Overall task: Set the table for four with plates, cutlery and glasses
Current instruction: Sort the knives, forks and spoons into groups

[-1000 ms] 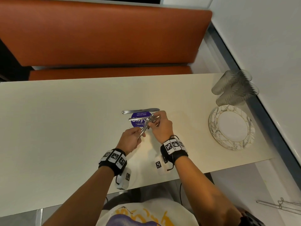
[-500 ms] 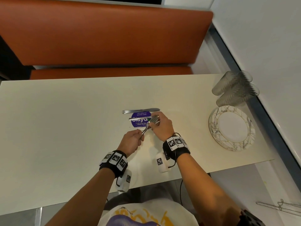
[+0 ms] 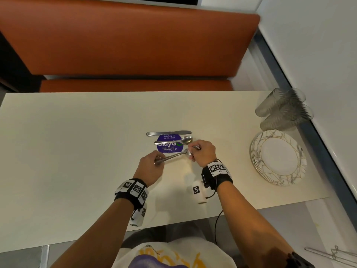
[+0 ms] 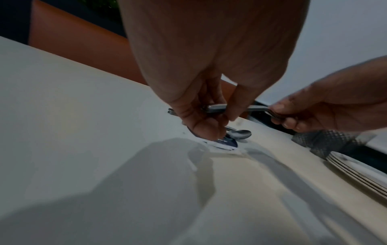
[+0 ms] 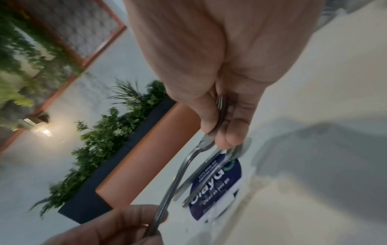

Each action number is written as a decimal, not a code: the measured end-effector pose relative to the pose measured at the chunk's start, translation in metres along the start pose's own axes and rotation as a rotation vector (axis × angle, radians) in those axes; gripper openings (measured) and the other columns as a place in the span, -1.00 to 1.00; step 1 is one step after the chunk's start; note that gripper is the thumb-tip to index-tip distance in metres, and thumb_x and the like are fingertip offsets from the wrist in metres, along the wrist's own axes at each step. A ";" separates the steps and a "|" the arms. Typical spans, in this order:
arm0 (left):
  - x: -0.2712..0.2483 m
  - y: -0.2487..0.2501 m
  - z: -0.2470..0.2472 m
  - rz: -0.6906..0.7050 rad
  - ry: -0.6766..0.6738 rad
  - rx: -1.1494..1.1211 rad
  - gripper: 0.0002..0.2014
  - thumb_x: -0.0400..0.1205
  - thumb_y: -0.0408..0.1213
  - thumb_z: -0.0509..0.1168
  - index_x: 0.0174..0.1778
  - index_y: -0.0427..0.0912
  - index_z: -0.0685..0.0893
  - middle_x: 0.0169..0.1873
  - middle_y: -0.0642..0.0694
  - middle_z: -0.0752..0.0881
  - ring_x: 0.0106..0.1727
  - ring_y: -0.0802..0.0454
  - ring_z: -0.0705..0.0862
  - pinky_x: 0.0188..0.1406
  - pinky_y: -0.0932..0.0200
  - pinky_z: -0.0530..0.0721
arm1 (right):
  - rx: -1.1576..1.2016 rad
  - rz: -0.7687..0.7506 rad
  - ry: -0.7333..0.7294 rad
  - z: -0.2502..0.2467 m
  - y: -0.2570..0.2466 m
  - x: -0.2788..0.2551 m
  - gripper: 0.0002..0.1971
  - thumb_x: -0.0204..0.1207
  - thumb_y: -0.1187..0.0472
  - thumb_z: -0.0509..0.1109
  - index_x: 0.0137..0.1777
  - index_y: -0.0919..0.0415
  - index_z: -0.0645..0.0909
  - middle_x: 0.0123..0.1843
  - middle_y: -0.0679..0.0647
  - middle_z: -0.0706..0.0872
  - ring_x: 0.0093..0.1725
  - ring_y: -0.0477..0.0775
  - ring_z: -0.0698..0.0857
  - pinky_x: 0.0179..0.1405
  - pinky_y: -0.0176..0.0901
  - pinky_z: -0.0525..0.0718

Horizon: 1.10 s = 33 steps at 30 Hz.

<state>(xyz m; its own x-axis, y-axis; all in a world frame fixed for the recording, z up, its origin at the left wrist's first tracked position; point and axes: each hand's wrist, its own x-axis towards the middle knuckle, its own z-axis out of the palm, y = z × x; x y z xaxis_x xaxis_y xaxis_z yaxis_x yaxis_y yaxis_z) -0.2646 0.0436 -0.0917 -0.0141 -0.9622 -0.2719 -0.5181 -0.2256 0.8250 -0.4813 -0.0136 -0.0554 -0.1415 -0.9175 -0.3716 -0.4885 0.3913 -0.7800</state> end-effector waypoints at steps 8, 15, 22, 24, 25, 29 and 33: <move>0.037 -0.015 0.008 0.020 0.076 0.319 -0.82 0.62 -0.29 0.50 0.14 -0.11 0.84 0.09 -0.08 0.70 0.15 -0.07 0.63 0.07 -0.05 0.70 | 0.061 0.220 -0.091 0.009 0.026 0.016 -0.89 0.61 0.38 0.43 0.06 0.35 0.77 -0.15 0.23 0.86 -0.47 0.00 0.77 -0.46 -0.33 0.73; 0.054 -0.018 0.018 -0.054 0.144 0.375 -0.79 0.61 -0.32 0.48 0.16 -0.17 0.83 0.10 -0.10 0.76 0.20 -0.15 0.63 -0.03 -0.07 0.71 | 0.017 0.267 -0.072 0.016 0.031 0.043 -0.88 0.56 0.40 0.46 0.04 0.30 0.78 -0.17 0.26 0.85 -0.45 0.05 0.78 -0.51 -0.36 0.72; 0.057 -0.021 0.025 -0.092 0.206 0.291 -0.86 0.58 -0.40 0.52 0.04 -0.21 0.82 0.05 -0.13 0.71 0.10 -0.19 0.59 -0.06 -0.17 0.73 | -0.121 0.183 0.018 0.025 0.043 0.058 -0.75 0.37 0.31 0.57 -0.25 -0.09 0.63 -0.19 0.13 0.85 -0.22 0.15 0.85 -0.16 0.07 0.86; 0.056 -0.021 0.025 -0.094 0.202 0.297 -0.85 0.57 -0.42 0.53 0.04 -0.22 0.81 0.04 -0.12 0.71 0.11 -0.19 0.58 -0.09 -0.17 0.73 | -0.137 0.171 0.023 0.026 0.045 0.058 -0.73 0.37 0.29 0.58 -0.29 -0.12 0.60 -0.20 0.11 0.85 -0.20 0.14 0.84 -0.14 0.06 0.86; 0.057 -0.022 0.025 -0.098 0.202 0.296 -0.84 0.56 -0.42 0.54 0.04 -0.21 0.81 0.04 -0.11 0.71 0.11 -0.18 0.58 -0.09 -0.18 0.74 | -0.146 0.166 0.022 0.026 0.045 0.059 -0.74 0.37 0.28 0.57 -0.30 -0.11 0.61 -0.20 0.10 0.84 -0.20 0.14 0.84 -0.13 0.06 0.85; 0.058 -0.023 0.024 -0.118 0.195 0.267 -0.81 0.55 -0.44 0.56 0.05 -0.20 0.83 0.05 -0.13 0.69 0.13 -0.18 0.56 -0.03 -0.19 0.74 | -0.161 0.146 0.004 0.027 0.044 0.059 -0.86 0.40 0.29 0.58 -0.17 0.02 0.73 -0.18 0.06 0.83 -0.20 0.12 0.83 -0.12 0.00 0.85; 0.060 -0.023 0.021 -0.119 0.177 0.246 -0.79 0.52 -0.47 0.57 0.06 -0.24 0.84 0.05 -0.17 0.69 0.15 -0.20 0.57 0.06 -0.21 0.72 | -0.199 0.116 0.017 0.024 0.043 0.058 -0.89 0.45 0.28 0.57 -0.05 0.14 0.78 -0.05 0.03 0.81 -0.13 -0.03 0.74 -0.31 -0.62 0.49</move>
<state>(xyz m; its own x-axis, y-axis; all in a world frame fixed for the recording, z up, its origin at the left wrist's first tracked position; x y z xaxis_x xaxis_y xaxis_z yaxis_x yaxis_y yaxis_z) -0.2715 -0.0057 -0.1378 0.1967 -0.9477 -0.2512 -0.6985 -0.3152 0.6425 -0.4895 -0.0483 -0.1225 -0.2202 -0.8689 -0.4433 -0.6283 0.4740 -0.6169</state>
